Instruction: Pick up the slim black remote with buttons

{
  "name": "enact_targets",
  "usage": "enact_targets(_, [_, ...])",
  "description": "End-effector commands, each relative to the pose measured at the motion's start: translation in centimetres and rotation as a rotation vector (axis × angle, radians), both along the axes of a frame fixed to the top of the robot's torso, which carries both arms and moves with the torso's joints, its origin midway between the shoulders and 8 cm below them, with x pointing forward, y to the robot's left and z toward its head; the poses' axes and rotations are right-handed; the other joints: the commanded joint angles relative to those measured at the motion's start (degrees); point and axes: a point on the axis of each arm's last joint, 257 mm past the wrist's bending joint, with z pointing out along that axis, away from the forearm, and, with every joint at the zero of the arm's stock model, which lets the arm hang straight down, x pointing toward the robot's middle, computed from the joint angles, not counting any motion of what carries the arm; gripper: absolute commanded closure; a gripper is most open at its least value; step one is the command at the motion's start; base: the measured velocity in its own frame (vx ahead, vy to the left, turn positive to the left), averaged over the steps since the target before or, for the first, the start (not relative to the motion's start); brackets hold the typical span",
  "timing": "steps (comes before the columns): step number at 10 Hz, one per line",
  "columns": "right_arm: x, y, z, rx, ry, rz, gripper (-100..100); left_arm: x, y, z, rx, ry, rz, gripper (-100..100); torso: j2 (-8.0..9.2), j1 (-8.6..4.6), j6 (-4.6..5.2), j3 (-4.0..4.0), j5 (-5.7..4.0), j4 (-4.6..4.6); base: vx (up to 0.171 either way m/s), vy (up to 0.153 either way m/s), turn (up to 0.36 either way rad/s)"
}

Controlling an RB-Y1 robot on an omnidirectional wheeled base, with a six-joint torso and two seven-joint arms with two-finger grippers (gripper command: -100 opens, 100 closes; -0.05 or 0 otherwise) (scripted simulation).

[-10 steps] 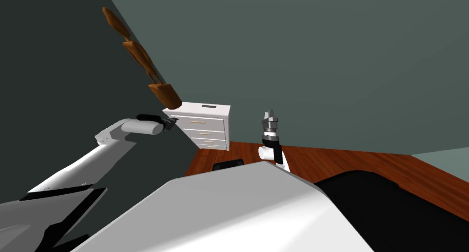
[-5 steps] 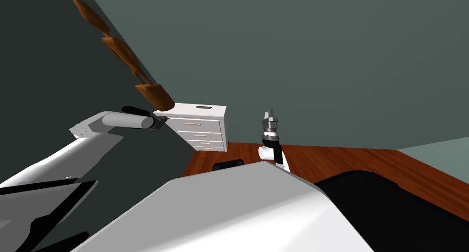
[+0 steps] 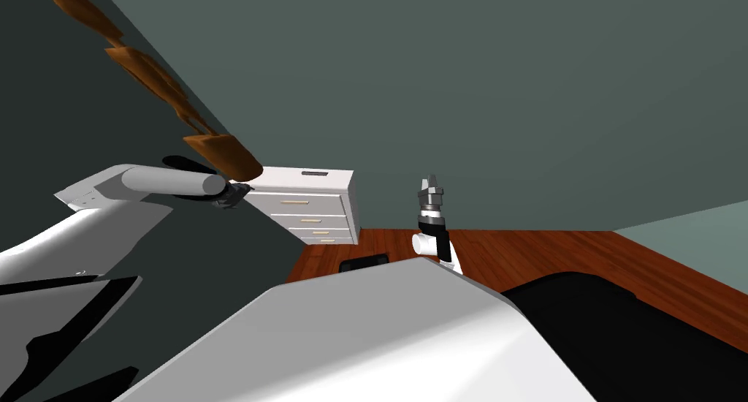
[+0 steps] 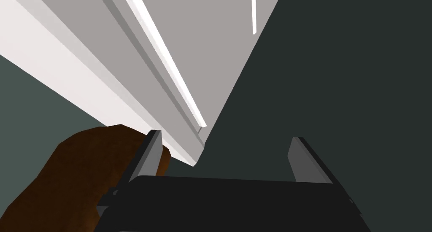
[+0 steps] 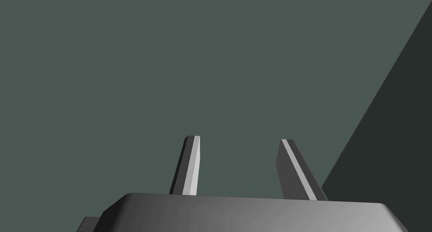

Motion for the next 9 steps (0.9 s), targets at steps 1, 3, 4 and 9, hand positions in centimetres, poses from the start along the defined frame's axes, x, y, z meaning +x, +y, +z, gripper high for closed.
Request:
enact_targets(1, [0.0,0.0,0.0,0.0,0.0,0.0,0,-0.7,1.5,1.8,-0.004,0.022,0.032,-100,0.0,0.0,0.0,0.0,0.0,0.0,0.08,-0.102,-0.134])
enact_targets(3, [0.0,0.0,0.0,0.0,0.0,0.0,0,-2.0,2.1,0.9,-0.021,0.064,0.067,-100,-0.13,-0.02,-0.01,-0.08,0.0,-0.03,0.061,-0.06,-0.031])
enact_targets(4, [0.0,0.0,0.0,0.0,0.0,0.0,0,-2.7,3.3,2.5,-0.035,0.077,0.097,-100,-0.01,0.14,-0.03,-0.01,0.04,-0.01,0.057,-0.08,-0.143])
enact_targets(9, [0.0,0.0,0.0,0.0,0.0,0.0,0,-5.7,4.8,4.1,-0.101,0.157,0.168,-100,-0.04,0.11,-0.02,-0.03,0.03,-0.02,0.073,-0.078,-0.083])
